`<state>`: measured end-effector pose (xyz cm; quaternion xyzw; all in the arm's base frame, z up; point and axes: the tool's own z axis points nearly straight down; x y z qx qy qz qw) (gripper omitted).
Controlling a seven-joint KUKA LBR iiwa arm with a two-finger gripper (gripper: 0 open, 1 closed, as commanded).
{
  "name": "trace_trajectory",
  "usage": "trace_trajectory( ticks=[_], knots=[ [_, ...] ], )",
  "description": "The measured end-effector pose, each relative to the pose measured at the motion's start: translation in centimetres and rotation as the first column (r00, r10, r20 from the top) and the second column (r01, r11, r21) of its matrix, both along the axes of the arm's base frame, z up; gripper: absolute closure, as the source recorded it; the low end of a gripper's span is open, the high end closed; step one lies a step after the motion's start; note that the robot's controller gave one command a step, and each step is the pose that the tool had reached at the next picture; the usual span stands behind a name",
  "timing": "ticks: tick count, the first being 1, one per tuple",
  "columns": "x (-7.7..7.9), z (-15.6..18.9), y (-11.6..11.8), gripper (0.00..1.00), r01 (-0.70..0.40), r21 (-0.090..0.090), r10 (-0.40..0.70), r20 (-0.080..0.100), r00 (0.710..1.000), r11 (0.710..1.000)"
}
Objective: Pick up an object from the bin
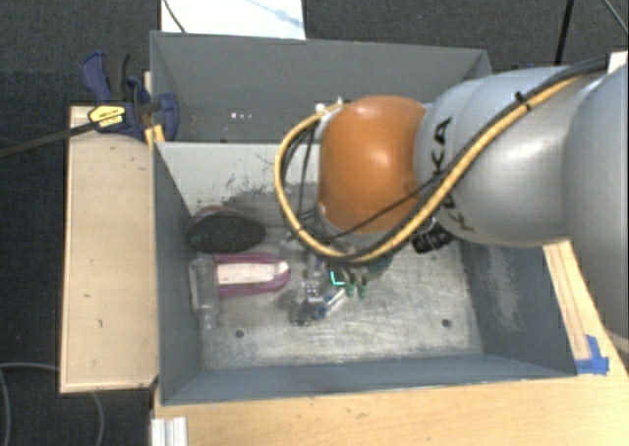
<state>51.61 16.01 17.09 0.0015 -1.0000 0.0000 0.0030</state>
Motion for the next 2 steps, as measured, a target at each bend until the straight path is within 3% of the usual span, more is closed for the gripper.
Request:
trace_trajectory(
  ticks=[1, 2],
  knots=[
    [5.5, -10.1, 1.4, 0.0, -0.08, 0.002, 0.08, 0.012, 0.997, 0.997],
    [5.4, -9.5, 6.3, 0.0, 0.023, 0.0, -0.023, 0.007, 1.0, 1.0]
  ],
)
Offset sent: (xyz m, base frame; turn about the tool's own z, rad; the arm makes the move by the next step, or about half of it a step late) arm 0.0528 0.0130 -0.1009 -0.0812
